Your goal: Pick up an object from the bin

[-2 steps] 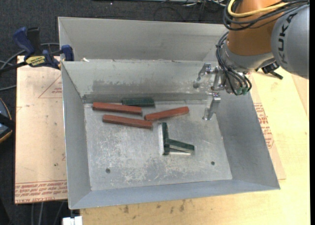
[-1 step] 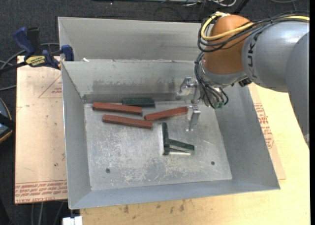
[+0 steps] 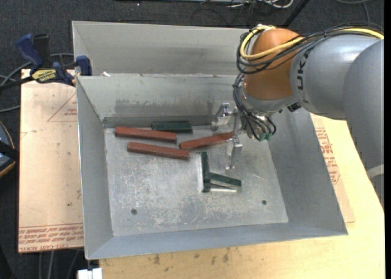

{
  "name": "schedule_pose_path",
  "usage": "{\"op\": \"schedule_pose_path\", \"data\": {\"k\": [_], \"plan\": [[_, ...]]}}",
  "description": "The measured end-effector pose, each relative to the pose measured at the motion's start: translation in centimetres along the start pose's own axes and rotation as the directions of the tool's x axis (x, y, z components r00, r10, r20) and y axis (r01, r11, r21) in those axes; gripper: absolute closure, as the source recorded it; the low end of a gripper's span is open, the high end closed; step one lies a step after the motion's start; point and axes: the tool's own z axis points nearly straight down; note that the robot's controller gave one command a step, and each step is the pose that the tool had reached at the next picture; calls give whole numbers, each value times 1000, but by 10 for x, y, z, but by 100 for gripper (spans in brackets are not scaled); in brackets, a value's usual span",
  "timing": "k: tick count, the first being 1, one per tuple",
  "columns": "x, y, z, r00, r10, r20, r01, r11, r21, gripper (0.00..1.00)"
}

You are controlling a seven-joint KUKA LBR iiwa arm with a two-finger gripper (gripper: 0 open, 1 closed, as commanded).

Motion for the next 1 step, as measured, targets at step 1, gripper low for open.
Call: {"op": "schedule_pose_path", "data": {"k": [1], "plan": [[-9, 21, -42, 990, -139, 10, 139, 990, 2, 0]]}}
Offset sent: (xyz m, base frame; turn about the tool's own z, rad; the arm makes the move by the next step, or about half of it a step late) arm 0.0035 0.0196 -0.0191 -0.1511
